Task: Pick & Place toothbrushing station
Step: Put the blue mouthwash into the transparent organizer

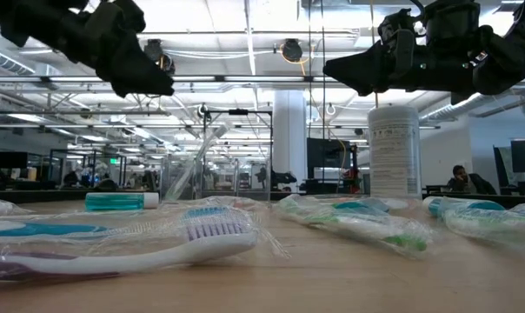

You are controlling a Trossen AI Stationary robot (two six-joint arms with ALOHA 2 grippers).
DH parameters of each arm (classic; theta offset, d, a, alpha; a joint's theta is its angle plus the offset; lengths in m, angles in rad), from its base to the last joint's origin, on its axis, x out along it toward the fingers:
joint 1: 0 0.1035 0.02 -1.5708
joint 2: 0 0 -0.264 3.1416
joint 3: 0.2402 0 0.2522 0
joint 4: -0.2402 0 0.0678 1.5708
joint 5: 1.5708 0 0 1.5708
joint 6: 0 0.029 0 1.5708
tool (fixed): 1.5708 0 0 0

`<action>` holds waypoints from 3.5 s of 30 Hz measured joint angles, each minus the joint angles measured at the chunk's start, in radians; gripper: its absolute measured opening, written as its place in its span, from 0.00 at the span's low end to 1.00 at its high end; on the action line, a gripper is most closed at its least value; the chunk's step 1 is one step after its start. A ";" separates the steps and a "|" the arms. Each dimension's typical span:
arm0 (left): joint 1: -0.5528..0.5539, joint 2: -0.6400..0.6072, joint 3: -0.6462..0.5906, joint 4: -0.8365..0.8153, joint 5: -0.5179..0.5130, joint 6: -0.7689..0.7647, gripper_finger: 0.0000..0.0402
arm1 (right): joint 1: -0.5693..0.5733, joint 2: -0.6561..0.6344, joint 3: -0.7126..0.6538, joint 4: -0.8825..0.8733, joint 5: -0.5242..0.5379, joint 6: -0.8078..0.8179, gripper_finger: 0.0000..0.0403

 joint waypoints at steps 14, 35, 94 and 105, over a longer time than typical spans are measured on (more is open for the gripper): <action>-0.012 0.304 0.169 -0.298 0.009 0.087 0.37 | 0.000 0.000 0.000 -0.013 0.000 0.000 0.33; 0.071 0.578 0.169 -0.324 0.047 -0.068 0.54 | 0.000 0.000 0.000 -0.015 0.000 0.000 0.33; 0.203 0.563 0.108 0.739 -0.158 0.059 0.23 | 0.000 0.000 -0.002 -0.022 -0.003 0.000 0.33; 0.222 0.785 0.093 0.947 -0.168 0.037 0.23 | 0.000 0.000 -0.002 -0.022 -0.003 0.000 0.33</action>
